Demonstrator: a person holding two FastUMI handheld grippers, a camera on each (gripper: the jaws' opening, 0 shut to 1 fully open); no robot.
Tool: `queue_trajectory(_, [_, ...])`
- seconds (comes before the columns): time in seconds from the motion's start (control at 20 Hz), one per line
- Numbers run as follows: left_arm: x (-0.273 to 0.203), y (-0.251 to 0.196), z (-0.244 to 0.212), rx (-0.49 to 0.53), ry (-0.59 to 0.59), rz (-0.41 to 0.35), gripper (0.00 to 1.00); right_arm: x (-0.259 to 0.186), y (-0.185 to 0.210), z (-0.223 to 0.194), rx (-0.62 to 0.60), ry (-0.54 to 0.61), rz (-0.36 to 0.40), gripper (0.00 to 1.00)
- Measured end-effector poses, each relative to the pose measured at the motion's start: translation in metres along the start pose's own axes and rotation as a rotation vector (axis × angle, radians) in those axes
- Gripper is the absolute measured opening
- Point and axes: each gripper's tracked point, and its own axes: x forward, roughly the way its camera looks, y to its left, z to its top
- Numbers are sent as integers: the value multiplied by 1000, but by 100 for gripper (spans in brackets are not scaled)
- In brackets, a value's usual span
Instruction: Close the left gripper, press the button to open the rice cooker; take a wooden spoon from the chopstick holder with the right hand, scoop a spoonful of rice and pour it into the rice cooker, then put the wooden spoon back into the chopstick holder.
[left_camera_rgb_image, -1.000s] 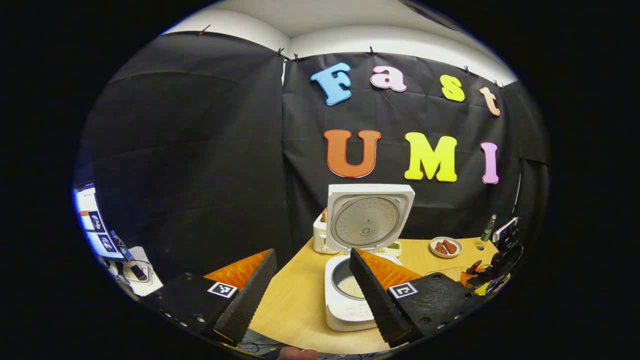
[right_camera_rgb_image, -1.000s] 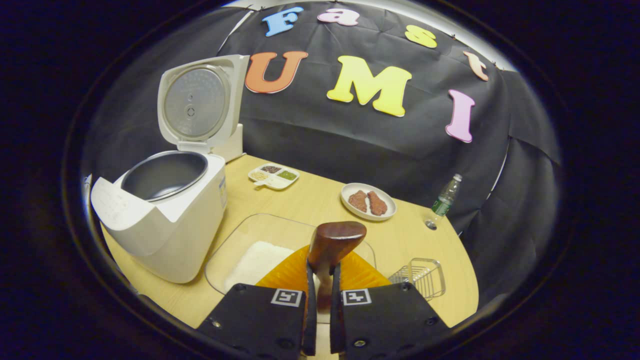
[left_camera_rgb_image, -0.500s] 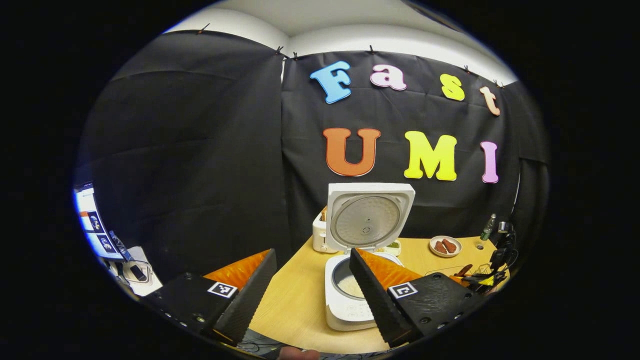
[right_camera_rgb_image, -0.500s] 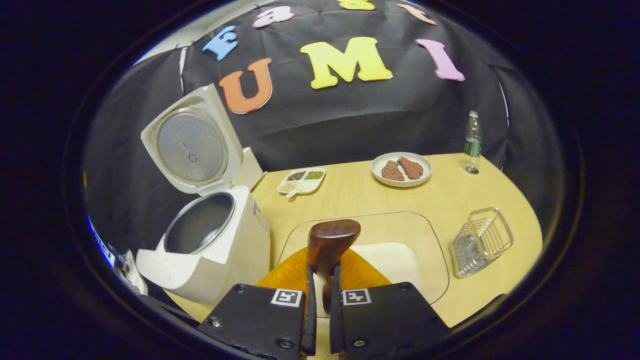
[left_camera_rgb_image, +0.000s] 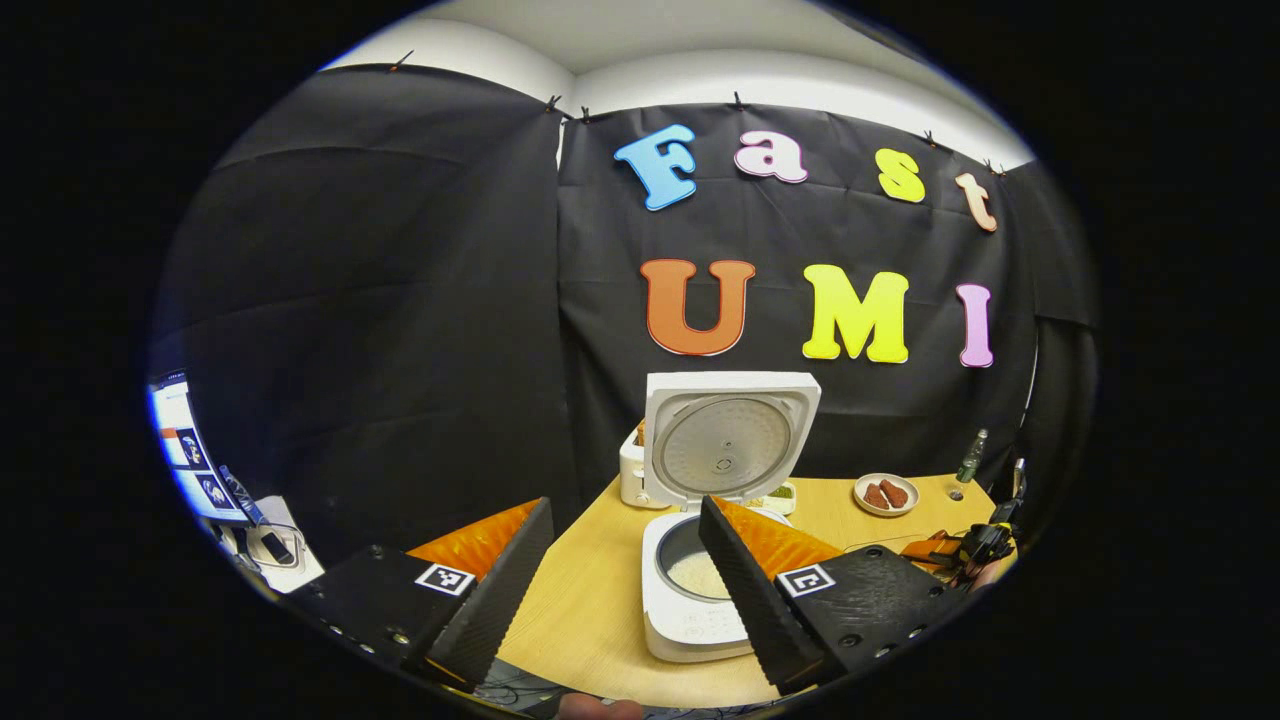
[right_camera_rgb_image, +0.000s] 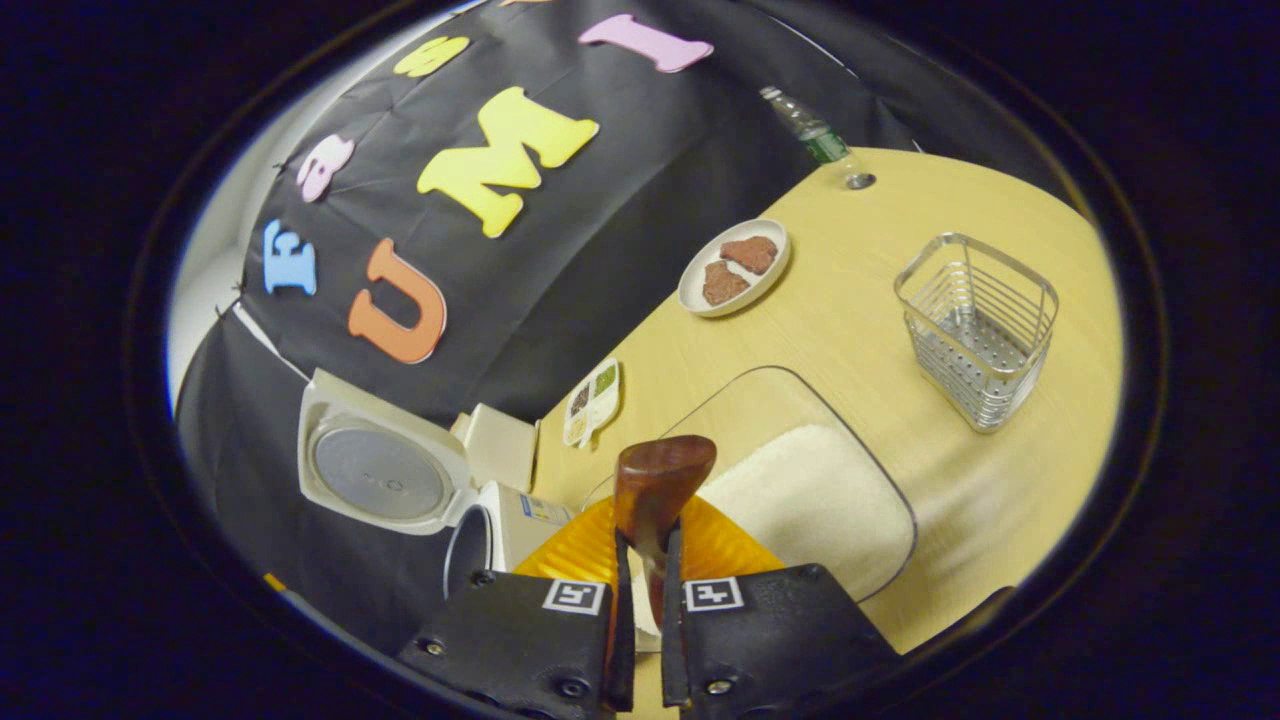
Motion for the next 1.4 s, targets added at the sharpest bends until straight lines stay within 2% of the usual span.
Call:
queue_trajectory(0.25, [0, -17, 9, 2, -7, -30, 94, -26, -5, 23, 67, -36, 26, 16])
queue_trajectory(0.45, [1, -34, 12, -1, -20, -62, 94, -46, -5, 57, 142, -95, 62, 16])
queue_trajectory(0.6, [-1, -43, 15, -7, -39, -84, 94, -70, 15, 77, 166, -127, 102, 16])
queue_trajectory(0.7, [-1, -43, 15, -3, -53, -87, 94, -81, 36, 88, 166, -141, 133, 15])
queue_trajectory(0.75, [-2, -37, 17, 5, -63, -65, 94, -84, 50, 91, 159, -145, 153, 16])
queue_trajectory(1.0, [-13, -18, 16, 45, -111, -32, 95, -79, 140, 89, 108, -122, 262, 15])
queue_trajectory(1.2, [-26, 8, 14, 27, -138, -12, 95, -52, 200, 64, 26, -78, 325, 16])
queue_trajectory(1.4, [-34, 36, 6, -9, -139, 38, 95, -18, 238, 25, -51, -25, 329, 16])
